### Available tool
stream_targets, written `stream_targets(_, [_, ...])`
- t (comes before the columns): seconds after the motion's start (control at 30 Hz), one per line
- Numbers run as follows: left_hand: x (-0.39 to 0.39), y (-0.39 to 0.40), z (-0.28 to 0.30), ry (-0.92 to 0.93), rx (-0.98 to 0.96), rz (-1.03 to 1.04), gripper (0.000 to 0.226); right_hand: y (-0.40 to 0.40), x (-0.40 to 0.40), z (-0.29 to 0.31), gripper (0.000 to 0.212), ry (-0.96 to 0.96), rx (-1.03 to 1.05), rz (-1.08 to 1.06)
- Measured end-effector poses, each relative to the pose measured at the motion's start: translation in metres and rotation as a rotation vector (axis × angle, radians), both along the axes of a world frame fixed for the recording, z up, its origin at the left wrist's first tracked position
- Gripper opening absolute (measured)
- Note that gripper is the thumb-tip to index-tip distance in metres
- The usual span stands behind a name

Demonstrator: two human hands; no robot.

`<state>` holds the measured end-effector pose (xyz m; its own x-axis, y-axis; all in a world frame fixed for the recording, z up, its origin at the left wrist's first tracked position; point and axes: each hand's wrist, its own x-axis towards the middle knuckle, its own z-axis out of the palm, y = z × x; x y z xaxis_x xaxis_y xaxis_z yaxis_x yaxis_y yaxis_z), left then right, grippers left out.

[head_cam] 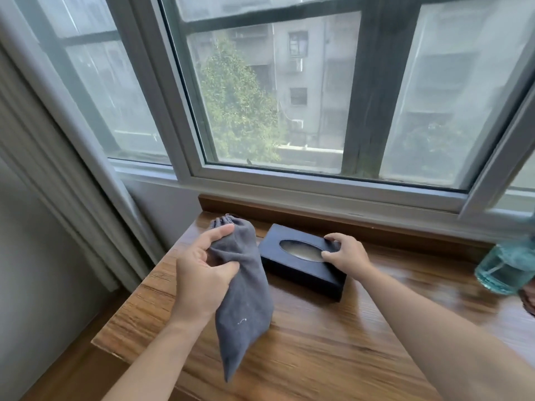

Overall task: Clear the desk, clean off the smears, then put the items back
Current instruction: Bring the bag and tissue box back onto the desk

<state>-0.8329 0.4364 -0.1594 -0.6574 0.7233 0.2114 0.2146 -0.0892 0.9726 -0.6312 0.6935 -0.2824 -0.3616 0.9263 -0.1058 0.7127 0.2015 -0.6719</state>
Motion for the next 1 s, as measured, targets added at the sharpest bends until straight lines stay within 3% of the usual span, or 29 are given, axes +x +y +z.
stream_targets(0.13, [-0.014,0.002,0.003,-0.047,-0.005,-0.089,0.068,-0.004,-0.018,0.006,0.058,-0.109,0.111,-0.048])
stream_targets(0.23, [-0.011,0.007,0.008,-0.047,-0.020,-0.184,0.066,-0.038,-0.017,0.029,0.052,0.083,0.333,0.028])
stream_targets(0.33, [0.003,0.015,0.017,-0.017,-0.038,-0.315,0.066,-0.082,-0.002,0.056,0.060,0.402,-0.017,0.160])
stream_targets(0.43, [0.024,0.027,0.027,-0.003,-0.032,-0.468,0.066,-0.110,0.021,0.060,0.081,0.554,-0.300,0.227])
stream_targets(0.57, [0.050,0.050,0.021,-0.153,-0.017,-0.598,0.065,-0.127,0.061,0.050,0.085,0.812,-0.418,0.103])
stream_targets(0.63, [0.062,0.064,0.007,-0.243,-0.020,-0.612,0.066,-0.133,0.083,0.047,0.087,0.775,-0.338,-0.016])
stream_targets(0.73, [0.080,0.079,-0.020,-0.294,-0.072,-0.625,0.066,-0.146,0.108,0.038,0.068,0.654,-0.199,-0.153])
stream_targets(0.87, [0.109,0.093,-0.059,-0.180,-0.145,-0.613,0.066,-0.157,0.126,0.017,0.043,0.625,-0.115,-0.385])
stream_targets(1.0, [0.126,0.113,-0.076,0.002,-0.155,-0.647,0.060,-0.154,0.136,0.003,0.036,0.600,-0.149,-0.501])
